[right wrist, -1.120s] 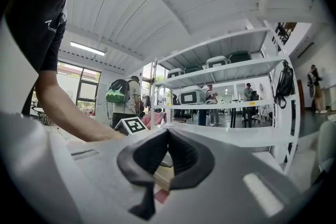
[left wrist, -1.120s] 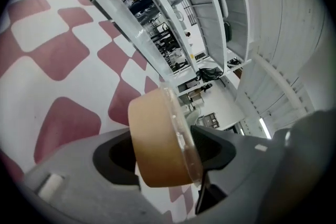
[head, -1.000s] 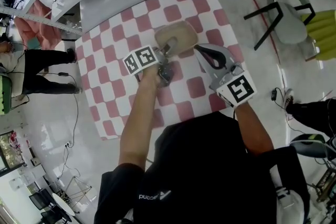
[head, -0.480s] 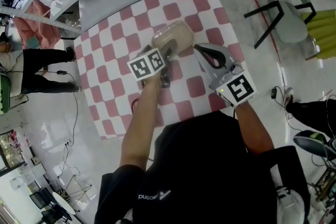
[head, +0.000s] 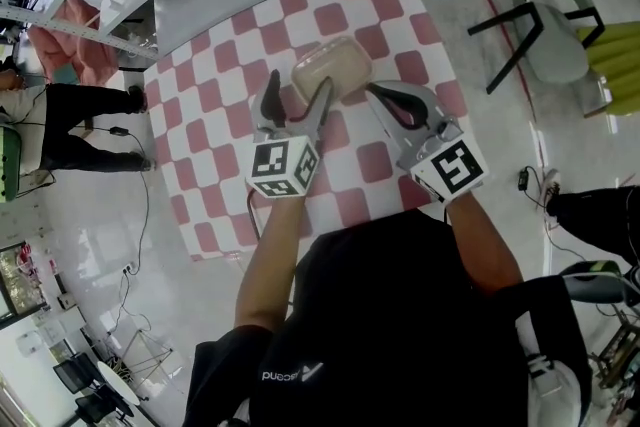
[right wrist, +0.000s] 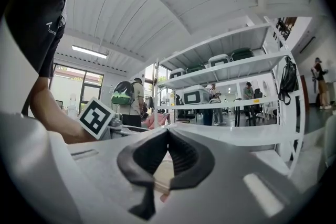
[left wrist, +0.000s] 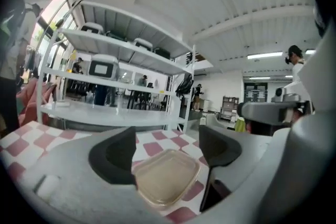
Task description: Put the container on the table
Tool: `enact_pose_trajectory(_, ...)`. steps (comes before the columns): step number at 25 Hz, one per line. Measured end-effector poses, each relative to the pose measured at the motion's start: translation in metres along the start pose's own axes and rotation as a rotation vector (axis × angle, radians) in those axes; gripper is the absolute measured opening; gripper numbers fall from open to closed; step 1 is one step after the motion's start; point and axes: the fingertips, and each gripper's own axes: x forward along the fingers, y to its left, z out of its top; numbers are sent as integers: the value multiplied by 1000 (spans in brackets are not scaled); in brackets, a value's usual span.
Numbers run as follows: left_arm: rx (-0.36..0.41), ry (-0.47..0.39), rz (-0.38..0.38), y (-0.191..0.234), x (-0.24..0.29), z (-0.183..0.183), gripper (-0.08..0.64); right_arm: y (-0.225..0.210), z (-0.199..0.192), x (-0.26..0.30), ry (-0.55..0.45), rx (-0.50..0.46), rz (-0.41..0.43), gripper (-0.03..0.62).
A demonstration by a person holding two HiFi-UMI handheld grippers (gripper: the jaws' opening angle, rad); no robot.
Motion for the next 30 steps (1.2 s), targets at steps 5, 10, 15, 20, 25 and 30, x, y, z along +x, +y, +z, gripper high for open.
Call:
enact_pose_trajectory(5, 110, -114, -82, -30, -33, 37, 73, 12, 12, 0, -27, 11, 12, 3)
enact_pose_trajectory(10, 144, -189, -152, -48, -63, 61, 11, 30, 34, 1, -82, -2, 30, 3)
enact_pose_trajectory(15, 164, -253, -198, -56, -89, 74, 11, 47, 47, -4, -111, -32, 16, 3)
enact_pose_trajectory(20, 139, -272, -202, -55, -100, 74, 11, 57, 54, -8, -122, -37, 5, 2)
enact_pose_trajectory(25, 139, -281, -214, -60, -106, 76, 11, 58, 56, -11, -123, -29, -1, 2)
enact_pose_trajectory(30, 139, -281, -215, -62, -109, 76, 11, 59, 51, -15, -110, -56, 3, 2)
